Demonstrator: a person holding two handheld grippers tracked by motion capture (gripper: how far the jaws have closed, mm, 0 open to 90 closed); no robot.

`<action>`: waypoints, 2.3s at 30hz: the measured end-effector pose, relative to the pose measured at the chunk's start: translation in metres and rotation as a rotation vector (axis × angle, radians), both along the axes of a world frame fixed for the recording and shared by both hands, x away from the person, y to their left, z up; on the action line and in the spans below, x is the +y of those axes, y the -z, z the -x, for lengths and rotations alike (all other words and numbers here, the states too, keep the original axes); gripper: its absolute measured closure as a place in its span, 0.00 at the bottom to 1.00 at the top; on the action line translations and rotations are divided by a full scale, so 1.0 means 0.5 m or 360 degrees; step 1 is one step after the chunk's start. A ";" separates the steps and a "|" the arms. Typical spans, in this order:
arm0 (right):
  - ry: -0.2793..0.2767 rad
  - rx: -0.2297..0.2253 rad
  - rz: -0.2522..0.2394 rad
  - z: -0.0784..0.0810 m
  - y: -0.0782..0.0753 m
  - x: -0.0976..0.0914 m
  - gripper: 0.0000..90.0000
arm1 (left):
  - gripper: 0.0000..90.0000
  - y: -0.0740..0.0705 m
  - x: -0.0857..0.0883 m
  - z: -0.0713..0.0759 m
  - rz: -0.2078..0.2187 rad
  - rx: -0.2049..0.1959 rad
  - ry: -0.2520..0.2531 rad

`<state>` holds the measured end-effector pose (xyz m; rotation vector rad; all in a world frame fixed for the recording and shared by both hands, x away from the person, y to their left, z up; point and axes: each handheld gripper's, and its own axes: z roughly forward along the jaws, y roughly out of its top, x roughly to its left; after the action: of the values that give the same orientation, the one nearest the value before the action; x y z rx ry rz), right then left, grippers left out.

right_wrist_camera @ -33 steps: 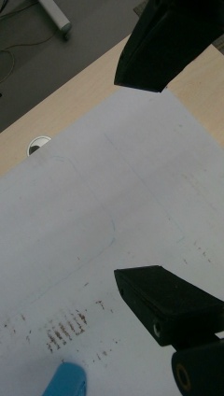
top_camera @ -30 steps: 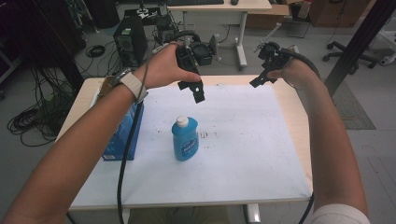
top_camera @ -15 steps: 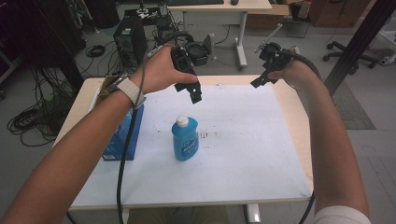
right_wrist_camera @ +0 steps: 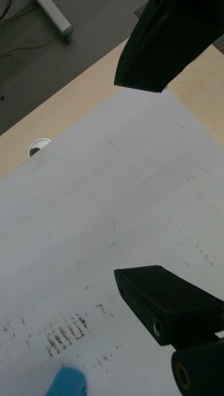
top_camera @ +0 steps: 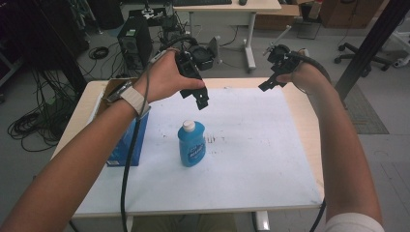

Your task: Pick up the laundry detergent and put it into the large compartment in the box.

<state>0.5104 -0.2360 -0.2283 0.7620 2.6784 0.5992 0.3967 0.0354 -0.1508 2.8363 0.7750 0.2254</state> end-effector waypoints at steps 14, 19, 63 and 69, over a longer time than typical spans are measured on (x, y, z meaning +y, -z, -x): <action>-0.0013 -0.0004 0.0009 0.000 0.004 0.004 0.08 | 0.10 0.014 0.013 -0.001 0.0029 0.0036 -0.0156; -0.0013 0.0000 0.0020 0.000 0.006 0.005 0.08 | 0.10 0.019 0.016 0.001 0.0029 0.0060 -0.0186; -0.0035 -0.0005 0.0004 -0.001 0.011 0.018 0.08 | 0.11 0.082 0.014 0.022 -0.0009 0.0114 -0.0388; -0.0033 -0.0007 0.0005 -0.001 0.011 0.017 0.08 | 0.11 0.092 0.012 0.022 -0.0008 0.0121 -0.0389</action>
<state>0.5108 -0.2273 -0.2336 0.7323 2.6859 0.6004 0.3858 0.0416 -0.1967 2.7639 1.1397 0.1544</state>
